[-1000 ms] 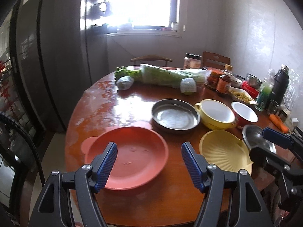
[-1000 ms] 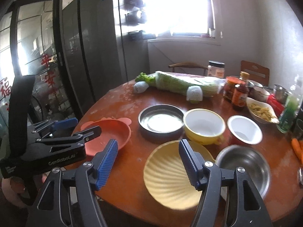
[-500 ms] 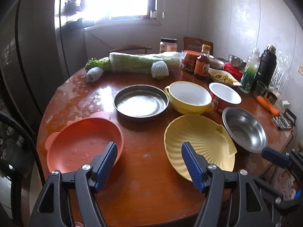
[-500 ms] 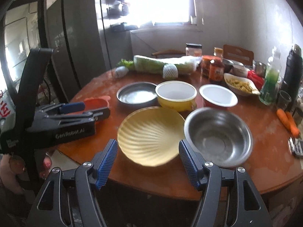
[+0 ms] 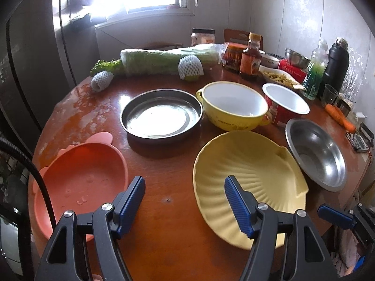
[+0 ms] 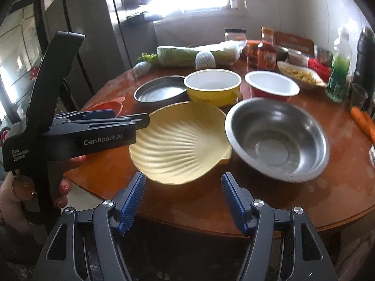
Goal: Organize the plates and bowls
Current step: 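Move the right tool to the yellow shell plate rim and grasp it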
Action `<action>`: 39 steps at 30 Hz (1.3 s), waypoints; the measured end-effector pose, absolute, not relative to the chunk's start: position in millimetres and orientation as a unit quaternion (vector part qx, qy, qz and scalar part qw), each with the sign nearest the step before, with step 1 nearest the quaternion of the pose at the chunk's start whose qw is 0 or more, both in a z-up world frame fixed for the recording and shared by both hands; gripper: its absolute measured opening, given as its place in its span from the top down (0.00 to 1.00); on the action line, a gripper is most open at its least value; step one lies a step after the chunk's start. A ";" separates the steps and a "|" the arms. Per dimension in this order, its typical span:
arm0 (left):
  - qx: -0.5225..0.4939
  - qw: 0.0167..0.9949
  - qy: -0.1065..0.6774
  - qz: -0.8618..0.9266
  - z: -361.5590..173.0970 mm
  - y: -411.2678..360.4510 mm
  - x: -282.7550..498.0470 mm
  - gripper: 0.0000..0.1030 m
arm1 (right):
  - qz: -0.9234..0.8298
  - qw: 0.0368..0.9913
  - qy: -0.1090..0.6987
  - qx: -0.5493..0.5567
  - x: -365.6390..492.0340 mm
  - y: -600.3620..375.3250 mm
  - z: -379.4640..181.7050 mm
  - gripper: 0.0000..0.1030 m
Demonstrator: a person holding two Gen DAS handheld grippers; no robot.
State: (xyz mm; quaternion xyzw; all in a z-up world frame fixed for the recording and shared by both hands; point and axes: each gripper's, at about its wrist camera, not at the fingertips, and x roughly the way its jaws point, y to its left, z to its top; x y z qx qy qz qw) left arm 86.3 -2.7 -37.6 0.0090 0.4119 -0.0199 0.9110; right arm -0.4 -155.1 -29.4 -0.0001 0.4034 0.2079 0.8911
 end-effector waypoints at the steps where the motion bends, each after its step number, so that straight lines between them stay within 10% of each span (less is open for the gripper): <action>1: 0.011 0.910 0.414 -0.019 -39.6 -3.1 88.0 0.32 | 0.207 0.890 0.405 0.005 1.8 -156.1 -31.7 0.33; 19: 0.014 0.902 0.430 -0.028 -62.5 -12.8 107.7 0.33 | 0.175 0.886 0.422 0.076 39.5 -157.9 -56.2 0.33; 25: -0.007 0.900 0.432 -0.050 -63.4 -11.5 106.1 0.64 | 0.162 0.899 0.405 0.046 42.4 -152.8 -58.6 0.49; 39: -0.022 0.908 0.416 -0.040 -45.8 10.1 79.5 0.65 | 0.195 0.898 0.393 0.025 38.1 -137.1 -51.2 0.59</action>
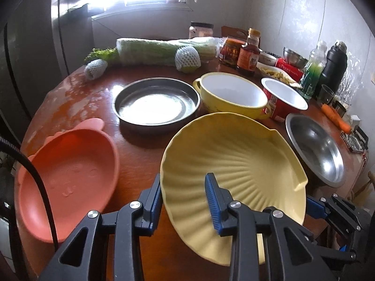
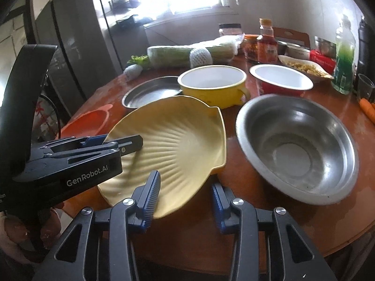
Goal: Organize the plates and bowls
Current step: 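Move the right tool to the yellow shell plate rim and grasp it, then lift the yellow shell plate with the right tool onto the pink plate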
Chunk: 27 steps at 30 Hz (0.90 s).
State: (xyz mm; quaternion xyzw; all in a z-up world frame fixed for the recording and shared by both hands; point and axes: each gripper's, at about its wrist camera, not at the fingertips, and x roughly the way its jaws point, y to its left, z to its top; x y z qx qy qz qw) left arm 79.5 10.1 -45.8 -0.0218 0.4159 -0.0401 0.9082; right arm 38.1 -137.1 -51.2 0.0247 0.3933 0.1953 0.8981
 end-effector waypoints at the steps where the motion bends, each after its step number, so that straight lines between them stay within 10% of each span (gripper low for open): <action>1: -0.023 0.910 0.412 -0.037 -42.7 12.3 76.7 0.65 | 0.197 0.899 0.390 0.022 37.0 -134.8 -49.0 0.59; 27: -0.090 0.927 0.353 0.093 -7.2 144.2 27.8 0.65 | 0.329 0.877 0.344 -0.062 45.6 -4.9 -6.3 0.59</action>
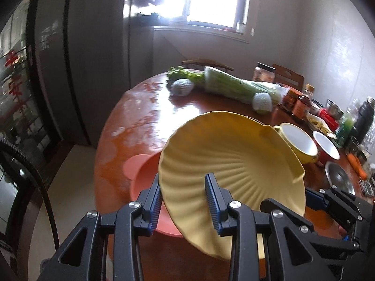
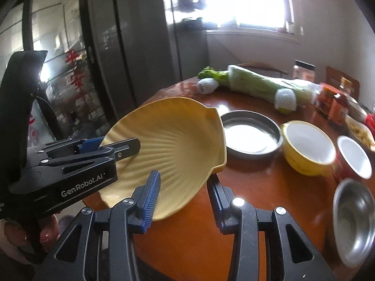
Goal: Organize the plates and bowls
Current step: 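Lift the yellow shell plate with the right tool onto the pink plate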
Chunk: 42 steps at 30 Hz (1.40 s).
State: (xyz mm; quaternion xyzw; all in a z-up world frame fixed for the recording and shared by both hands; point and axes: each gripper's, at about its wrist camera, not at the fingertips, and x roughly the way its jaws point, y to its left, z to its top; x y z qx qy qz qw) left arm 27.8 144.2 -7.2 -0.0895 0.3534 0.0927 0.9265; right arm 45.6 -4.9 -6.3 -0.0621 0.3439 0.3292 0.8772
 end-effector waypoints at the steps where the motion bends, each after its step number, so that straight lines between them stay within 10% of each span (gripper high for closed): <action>1: -0.091 0.926 0.354 0.095 -8.3 147.1 28.1 0.65 | 0.333 0.876 0.344 -0.065 48.0 -0.3 -6.9 0.59; 42: -0.105 0.909 0.385 0.119 -40.0 168.5 46.5 0.65 | 0.351 0.855 0.347 -0.161 102.7 56.7 -48.8 0.59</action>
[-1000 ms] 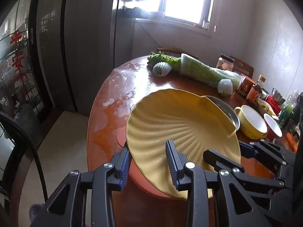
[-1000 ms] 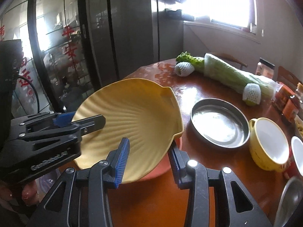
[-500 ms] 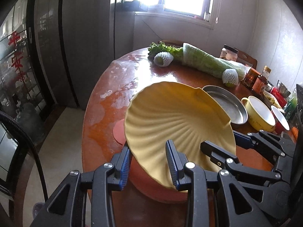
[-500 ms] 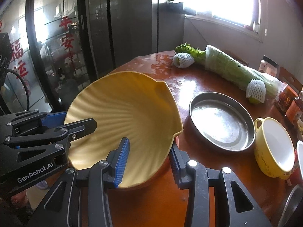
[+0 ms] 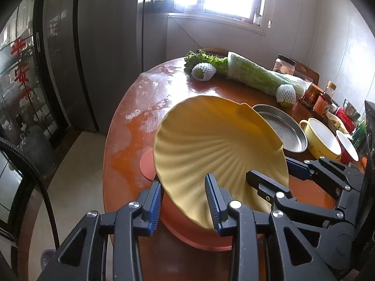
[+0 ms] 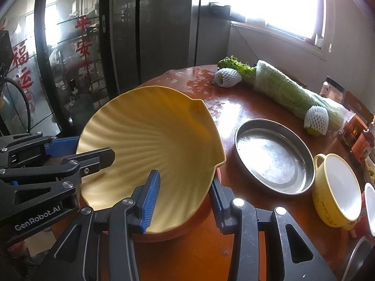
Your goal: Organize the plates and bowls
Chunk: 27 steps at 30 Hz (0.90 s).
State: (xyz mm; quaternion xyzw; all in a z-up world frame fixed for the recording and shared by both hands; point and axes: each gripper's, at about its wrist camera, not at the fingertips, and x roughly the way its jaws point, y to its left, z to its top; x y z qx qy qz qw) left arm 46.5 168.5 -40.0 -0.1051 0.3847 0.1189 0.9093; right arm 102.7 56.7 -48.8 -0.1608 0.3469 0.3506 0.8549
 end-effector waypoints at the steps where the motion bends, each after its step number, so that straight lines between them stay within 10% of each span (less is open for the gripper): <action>1: -0.109 0.909 0.384 0.117 -39.4 169.3 45.7 0.65 | 0.351 0.855 0.347 -0.161 102.4 56.7 -48.8 0.59; 27: -0.104 0.915 0.362 0.146 -23.6 175.9 34.5 0.63 | 0.339 0.855 0.351 -0.177 98.5 54.9 -48.8 0.56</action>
